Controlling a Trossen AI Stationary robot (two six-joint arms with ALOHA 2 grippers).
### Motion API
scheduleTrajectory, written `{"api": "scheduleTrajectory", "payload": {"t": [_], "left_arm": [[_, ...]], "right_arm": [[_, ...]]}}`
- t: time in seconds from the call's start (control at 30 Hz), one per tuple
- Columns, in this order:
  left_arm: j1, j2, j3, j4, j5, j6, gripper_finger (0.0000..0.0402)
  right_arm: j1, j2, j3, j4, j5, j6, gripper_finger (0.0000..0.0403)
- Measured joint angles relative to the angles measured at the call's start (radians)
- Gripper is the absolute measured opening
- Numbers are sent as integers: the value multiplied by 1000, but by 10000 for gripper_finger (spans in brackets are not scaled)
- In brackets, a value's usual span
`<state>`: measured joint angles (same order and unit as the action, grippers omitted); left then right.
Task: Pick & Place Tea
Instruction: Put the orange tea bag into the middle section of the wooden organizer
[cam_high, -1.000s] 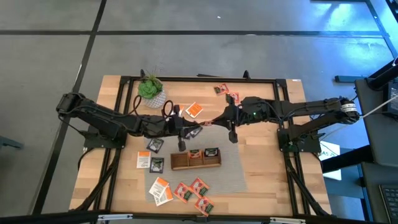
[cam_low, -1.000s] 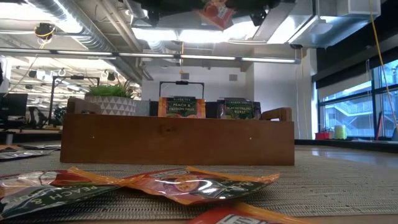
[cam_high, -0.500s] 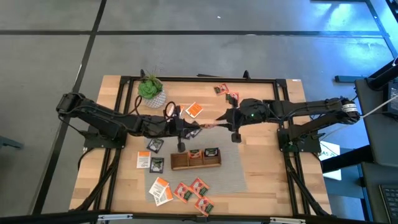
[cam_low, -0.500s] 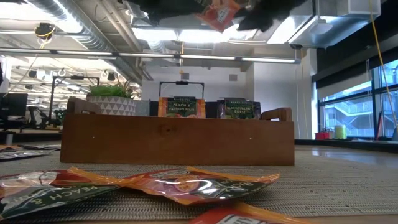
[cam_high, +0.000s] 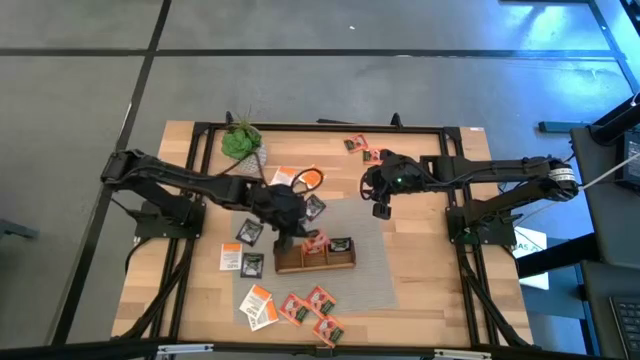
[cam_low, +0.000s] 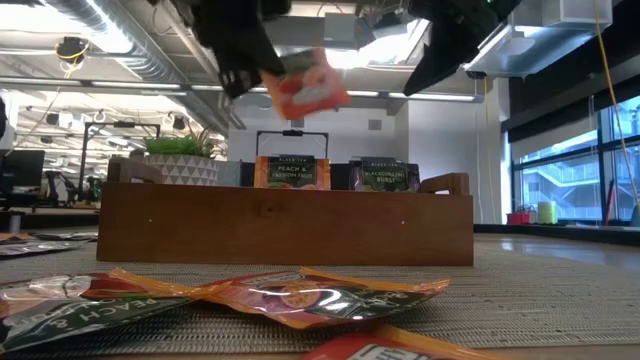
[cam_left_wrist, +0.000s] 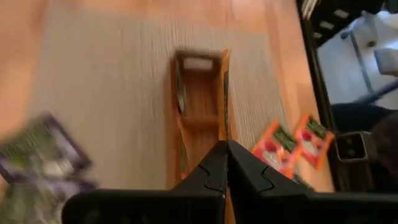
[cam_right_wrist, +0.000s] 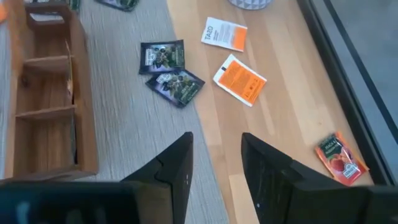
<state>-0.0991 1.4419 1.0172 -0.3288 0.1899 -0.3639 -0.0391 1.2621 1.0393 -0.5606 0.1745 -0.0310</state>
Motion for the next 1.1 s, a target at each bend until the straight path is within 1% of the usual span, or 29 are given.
{"api": "scheduleTrajectory", "payload": {"t": [0.07, 0.2, 0.27, 0.33, 0.5, 0.53, 0.67, 0.87, 1.0, 1.1], "left_arm": [[0, 34, 0, 6, 38, -17, 3], [-1, 79, 0, 3, 73, -35, 3], [-1, 90, 0, -3, 66, -68, 3], [-1, 97, 6, -7, 38, -77, 3], [-18, 116, 82, -164, -66, -70, 3], [-19, 121, 94, -193, -70, -69, 3], [-19, 167, 136, -226, -55, -47, 3], [-20, 269, 208, -300, -55, -1, 3], [-25, 304, 238, -324, -65, 73, 3], [-25, 313, 244, -336, -65, 88, 3]], "right_arm": [[0, 0, 0, 1, -1, 1, 138], [0, 0, 0, 11, -3, 3, 138], [0, 1, 0, 15, -8, 4, 138], [0, 2, 0, 17, -10, 4, 138], [-1, 3, 0, 18, -10, 3, 138], [-1, 3, 0, 18, -10, 2, 138], [-1, 3, 0, 18, -10, 2, 138], [-1, 3, 0, 25, -10, 0, 138], [-1, 3, 0, 26, -10, 1, 138], [-1, 3, 0, 26, -10, 0, 138]]}}
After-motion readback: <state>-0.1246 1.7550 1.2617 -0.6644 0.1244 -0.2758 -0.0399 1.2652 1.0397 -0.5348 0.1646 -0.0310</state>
